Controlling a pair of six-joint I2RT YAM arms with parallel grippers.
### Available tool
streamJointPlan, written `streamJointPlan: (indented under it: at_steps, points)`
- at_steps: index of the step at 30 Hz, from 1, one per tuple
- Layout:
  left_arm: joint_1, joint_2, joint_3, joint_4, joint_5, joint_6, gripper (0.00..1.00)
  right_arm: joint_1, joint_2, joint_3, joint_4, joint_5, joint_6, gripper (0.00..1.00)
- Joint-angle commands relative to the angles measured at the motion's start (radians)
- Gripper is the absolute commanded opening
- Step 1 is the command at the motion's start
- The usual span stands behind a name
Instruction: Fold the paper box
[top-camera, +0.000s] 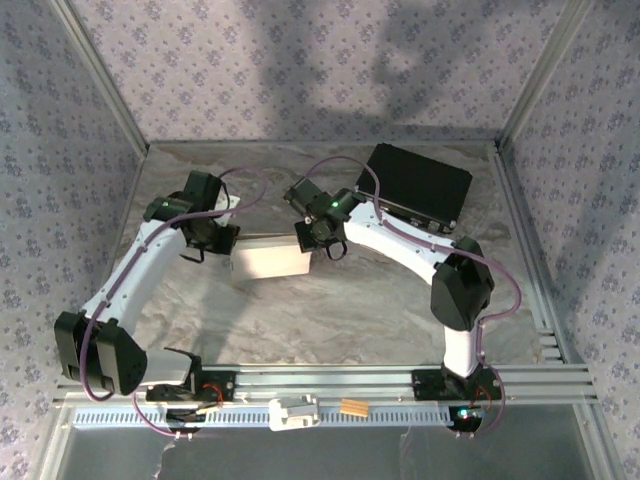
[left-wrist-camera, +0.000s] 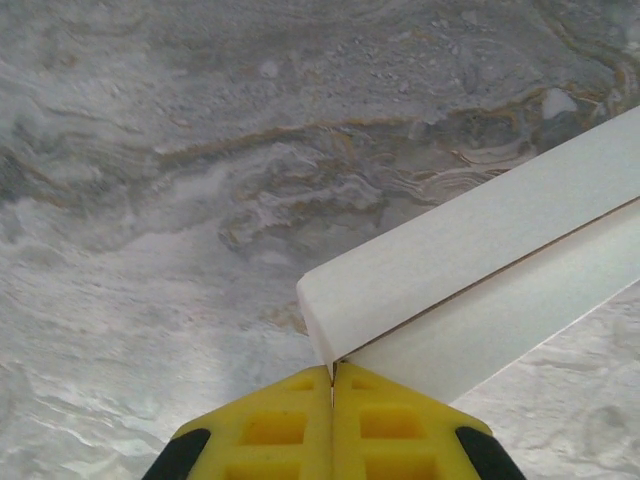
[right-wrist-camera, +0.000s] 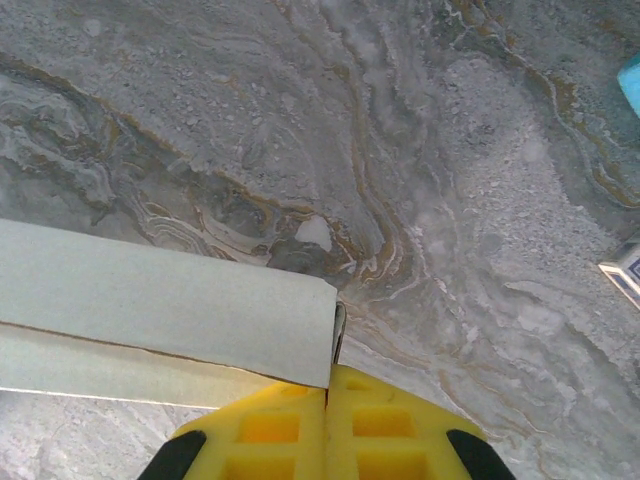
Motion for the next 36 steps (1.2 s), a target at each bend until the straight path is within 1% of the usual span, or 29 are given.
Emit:
streamJointPlan:
  at_steps: [1,4,14,17,20,21,23,25,28,30,33,36]
  points:
    - [0.002,0.033,0.045,-0.082,0.133,-0.122,0.00,0.011,0.041,0.032,-0.042,0.006,0.001,0.00]
    - [0.002,0.068,0.066,-0.125,0.173,-0.177,0.00,0.015,0.051,0.045,-0.045,0.009,0.000,0.00]
    - [0.008,0.109,0.132,-0.202,0.203,-0.286,0.00,0.026,0.067,0.066,-0.050,0.033,0.004,0.00]
    - [0.001,0.110,0.132,-0.199,0.210,-0.312,0.00,0.027,0.069,0.061,-0.048,0.032,0.006,0.00]
    - [-0.001,0.085,0.092,-0.161,0.205,-0.323,0.00,0.028,0.068,0.057,-0.044,0.030,0.006,0.00]
    - [-0.001,0.073,0.078,-0.144,0.202,-0.323,0.03,0.028,0.068,0.056,-0.043,0.031,0.005,0.00]
    - [-0.001,0.049,0.067,-0.118,0.185,-0.309,0.15,0.027,0.064,0.051,-0.041,0.029,0.001,0.00]
    - [-0.001,0.025,0.066,-0.103,0.134,-0.294,0.28,0.023,0.060,0.041,-0.044,0.026,0.001,0.00]
    - [0.000,-0.024,0.053,-0.066,0.104,-0.264,0.42,0.014,0.054,0.027,-0.039,0.011,-0.010,0.00]
    - [0.000,-0.047,0.054,-0.064,0.090,-0.227,0.45,0.007,0.058,0.032,-0.049,0.003,-0.018,0.00]
    - [0.000,-0.080,0.050,-0.060,0.058,-0.148,0.45,-0.004,0.060,0.043,-0.054,-0.014,-0.035,0.00]
    - [0.002,-0.088,0.038,-0.066,-0.029,-0.054,0.41,-0.018,0.073,0.064,-0.064,-0.039,-0.055,0.00]
